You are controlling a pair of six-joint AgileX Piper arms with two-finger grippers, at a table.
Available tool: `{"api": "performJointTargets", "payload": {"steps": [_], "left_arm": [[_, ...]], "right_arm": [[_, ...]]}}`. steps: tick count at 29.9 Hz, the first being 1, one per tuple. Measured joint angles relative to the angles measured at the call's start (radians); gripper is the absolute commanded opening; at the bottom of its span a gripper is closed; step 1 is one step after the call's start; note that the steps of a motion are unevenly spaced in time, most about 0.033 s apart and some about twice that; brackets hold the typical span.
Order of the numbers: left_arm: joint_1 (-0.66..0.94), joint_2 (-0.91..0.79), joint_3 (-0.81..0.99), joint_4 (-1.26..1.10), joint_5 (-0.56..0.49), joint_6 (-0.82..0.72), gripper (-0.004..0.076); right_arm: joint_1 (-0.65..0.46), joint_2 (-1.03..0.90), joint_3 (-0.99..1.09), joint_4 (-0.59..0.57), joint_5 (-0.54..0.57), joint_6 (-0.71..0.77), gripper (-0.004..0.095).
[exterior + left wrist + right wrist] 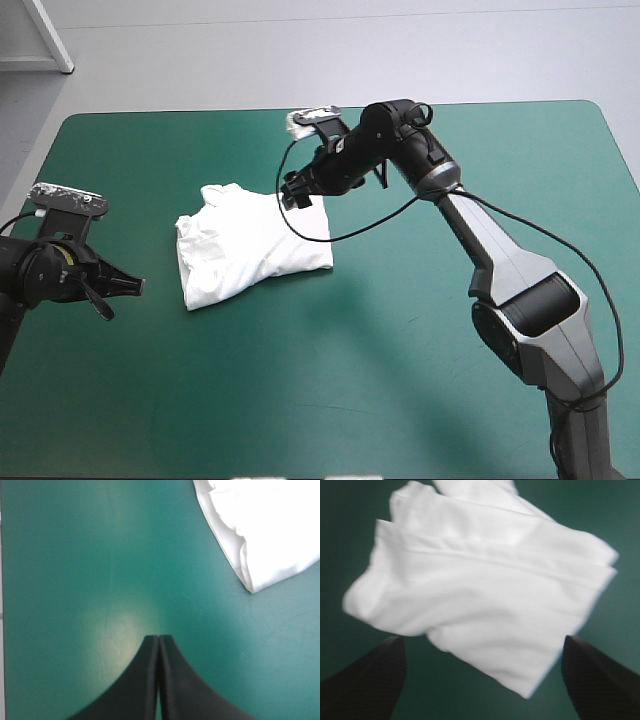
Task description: Fold the cloth
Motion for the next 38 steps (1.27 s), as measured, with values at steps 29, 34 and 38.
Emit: {"api": "performJointTargets", "payload": {"steps": [29,34,38], "left_arm": [[0.000,0.000,0.000,0.000,0.000,0.000,-0.0010],[0.000,0.000,0.000,0.000,0.000,0.000,-0.0010],[0.000,0.000,0.000,0.000,0.000,0.000,-0.0010]], "right_arm": [[-0.034,0.195,0.156,0.093,-0.171,0.018,0.0151],[-0.032,0.187,0.156,0.086,-0.167,-0.012,-0.0018],[-0.040,0.128,0.156,-0.005,-0.124,-0.015,-0.0018]]}}
